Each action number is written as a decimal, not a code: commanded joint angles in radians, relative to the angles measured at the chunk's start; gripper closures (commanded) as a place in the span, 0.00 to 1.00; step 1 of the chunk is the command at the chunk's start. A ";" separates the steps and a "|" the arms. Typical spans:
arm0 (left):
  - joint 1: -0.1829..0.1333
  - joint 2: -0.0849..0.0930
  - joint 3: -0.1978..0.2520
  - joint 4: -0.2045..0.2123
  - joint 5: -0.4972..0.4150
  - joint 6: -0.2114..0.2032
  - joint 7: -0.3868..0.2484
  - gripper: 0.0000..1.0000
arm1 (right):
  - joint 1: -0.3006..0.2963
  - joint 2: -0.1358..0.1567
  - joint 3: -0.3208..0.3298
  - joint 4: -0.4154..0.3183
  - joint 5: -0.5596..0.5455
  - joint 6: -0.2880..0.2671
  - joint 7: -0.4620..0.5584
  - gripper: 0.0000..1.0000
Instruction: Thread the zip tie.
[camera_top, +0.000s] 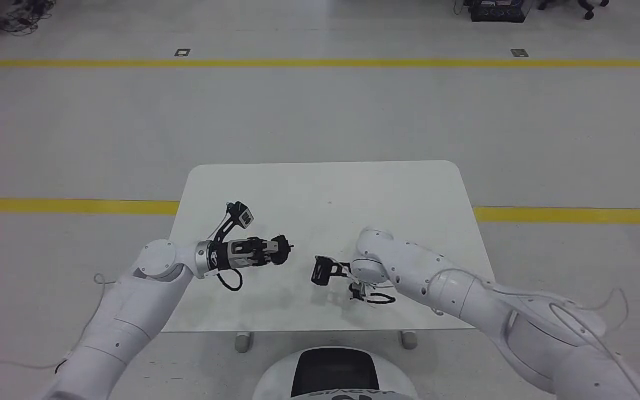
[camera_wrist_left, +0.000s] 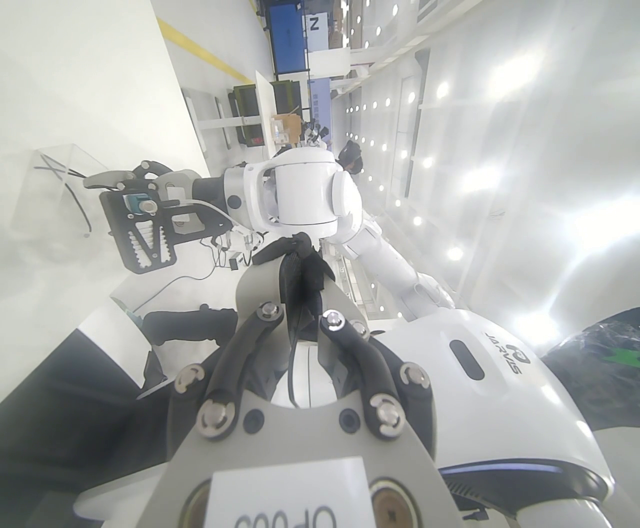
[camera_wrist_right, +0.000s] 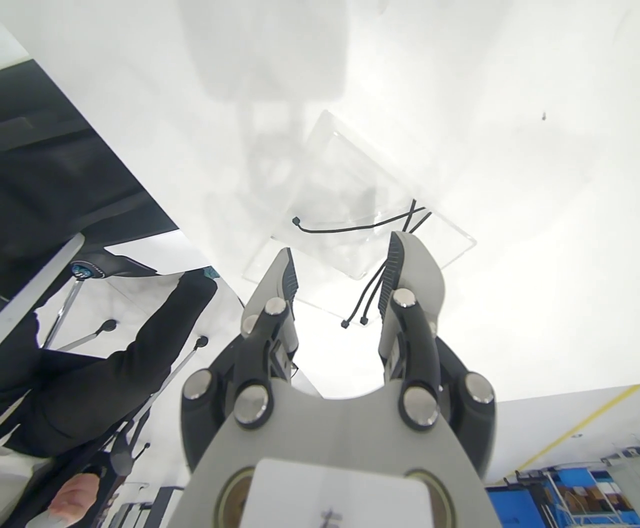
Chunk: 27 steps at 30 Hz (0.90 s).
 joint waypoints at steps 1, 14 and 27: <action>0.000 0.000 0.000 0.000 0.000 0.000 0.000 1.00 | -0.006 -0.001 0.000 -0.010 0.000 0.000 0.020 0.61; 0.000 0.000 0.000 0.000 0.000 0.000 0.000 1.00 | -0.012 -0.029 0.000 0.027 0.000 0.000 0.053 0.61; 0.000 0.000 0.000 0.000 0.000 0.000 0.000 1.00 | -0.002 -0.073 0.000 0.104 0.035 0.000 0.068 0.73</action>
